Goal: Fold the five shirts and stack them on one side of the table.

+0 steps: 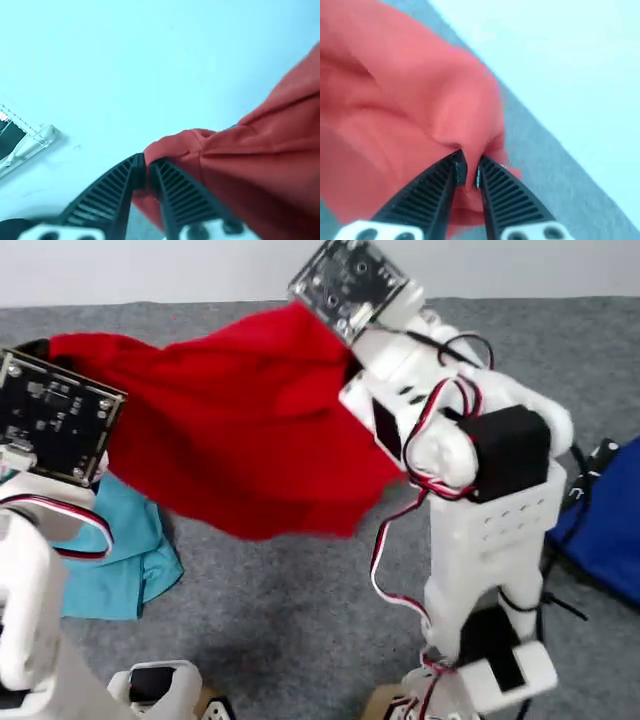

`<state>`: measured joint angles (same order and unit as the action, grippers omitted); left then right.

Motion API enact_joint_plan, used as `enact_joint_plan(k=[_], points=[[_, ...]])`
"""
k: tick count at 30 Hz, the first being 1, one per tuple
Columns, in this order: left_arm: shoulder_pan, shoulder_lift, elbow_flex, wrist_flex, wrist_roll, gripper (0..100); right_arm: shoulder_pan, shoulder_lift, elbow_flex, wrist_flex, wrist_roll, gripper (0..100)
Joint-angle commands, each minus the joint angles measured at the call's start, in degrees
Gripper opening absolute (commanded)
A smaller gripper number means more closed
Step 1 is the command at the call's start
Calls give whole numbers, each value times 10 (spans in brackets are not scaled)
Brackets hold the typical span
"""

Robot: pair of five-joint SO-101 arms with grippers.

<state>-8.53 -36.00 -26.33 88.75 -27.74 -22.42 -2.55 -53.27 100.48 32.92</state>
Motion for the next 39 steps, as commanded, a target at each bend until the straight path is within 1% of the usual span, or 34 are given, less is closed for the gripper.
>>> enact_joint_plan(k=[1, 5, 11, 16, 21, 23, 25, 27, 31, 34, 36, 39], points=[[4, -5, -12, 18, 5, 3, 8, -59, 73, 20, 47, 12], [6, 0, 7, 58, 5, 3, 8, -71, 98, 19, 56, 11], [9, -4, 108, 106, 5, 3, 8, -67, 106, 19, 56, 11], [6, 0, 228, 115, 5, 3, 12, -27, 188, 19, 56, 11], [6, 0, 381, 38, 5, 3, 19, 22, 216, -22, 55, 11], [7, 0, 415, 6, 5, 3, 29, 36, 216, -52, 55, 11], [7, 0, 422, -25, 5, 3, 42, 48, 215, -85, 56, 11], [8, 0, 415, -63, 5, 3, 59, 56, 213, -126, 56, 11], [11, 0, 370, -152, 10, 3, 93, 60, 213, -246, 56, 11], [11, -1, 319, -229, 52, 3, 102, 60, 213, -321, 56, 11], [11, -2, 276, -259, 69, 3, 102, 57, 213, -342, 56, 11], [19, 0, 216, -251, 73, 3, 98, 55, 213, -321, 56, 11]])
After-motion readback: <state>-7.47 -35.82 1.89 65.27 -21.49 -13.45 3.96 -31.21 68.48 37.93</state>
